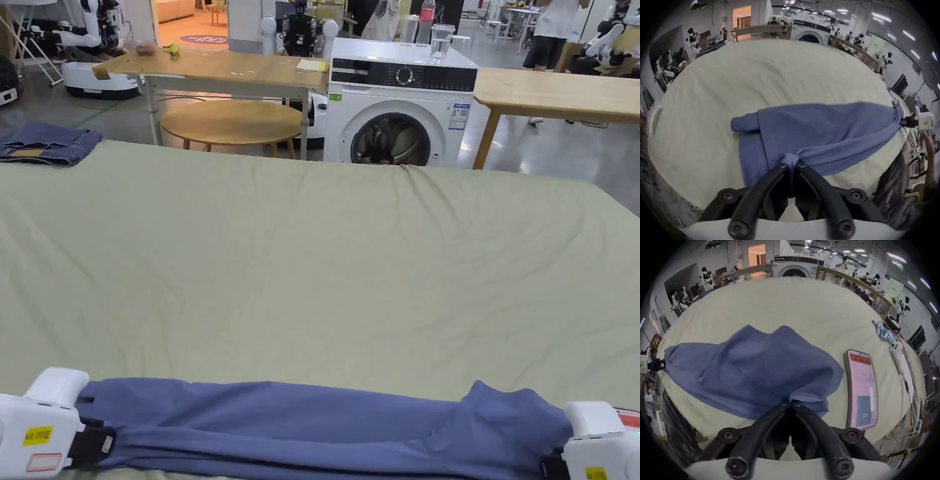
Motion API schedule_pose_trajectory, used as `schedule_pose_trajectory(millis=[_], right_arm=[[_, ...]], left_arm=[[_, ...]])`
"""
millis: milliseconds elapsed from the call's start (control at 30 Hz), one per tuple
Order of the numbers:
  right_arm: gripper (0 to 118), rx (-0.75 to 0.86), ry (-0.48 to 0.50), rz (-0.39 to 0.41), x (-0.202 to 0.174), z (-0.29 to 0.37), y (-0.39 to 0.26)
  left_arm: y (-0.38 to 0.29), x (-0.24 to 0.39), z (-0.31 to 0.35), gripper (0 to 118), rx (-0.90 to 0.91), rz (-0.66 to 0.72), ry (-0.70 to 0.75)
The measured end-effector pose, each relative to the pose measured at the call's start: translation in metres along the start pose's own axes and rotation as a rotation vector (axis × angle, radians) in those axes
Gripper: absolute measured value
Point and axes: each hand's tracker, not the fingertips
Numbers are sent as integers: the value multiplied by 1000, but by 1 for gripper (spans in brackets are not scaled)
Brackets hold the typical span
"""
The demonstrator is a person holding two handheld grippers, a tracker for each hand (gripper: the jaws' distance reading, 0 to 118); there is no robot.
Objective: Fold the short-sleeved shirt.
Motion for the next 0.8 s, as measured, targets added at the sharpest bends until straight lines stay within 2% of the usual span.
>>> schedule_pose_trajectory(millis=[167,200,233,267,300,333,433,633,733,800], right_arm=[[0,10,-20,27,-7,-3,2],[4,9,-23,31,-8,-1,2],[13,7,-33,40,-9,1,3],[31,8,-54,50,-11,6,5],[60,32,-104,64,-13,15,6],[73,58,-135,63,-16,23,7],[76,170,-131,36,-22,53,20],[75,396,-120,-25,-47,74,40],[75,541,-42,-87,-67,74,44],[75,639,-50,-97,-83,76,44]], left_arm=[[0,0,-11,0,16,37,16],[0,-2,-9,0,17,61,7],[2,-3,-6,4,16,80,0],[4,-4,-3,12,16,93,-11],[6,-5,3,31,39,106,-19],[7,-4,8,42,67,117,-21],[18,1,28,50,194,132,20],[38,24,47,50,432,65,49],[46,43,52,50,550,12,95],[50,54,54,50,618,-17,134]])
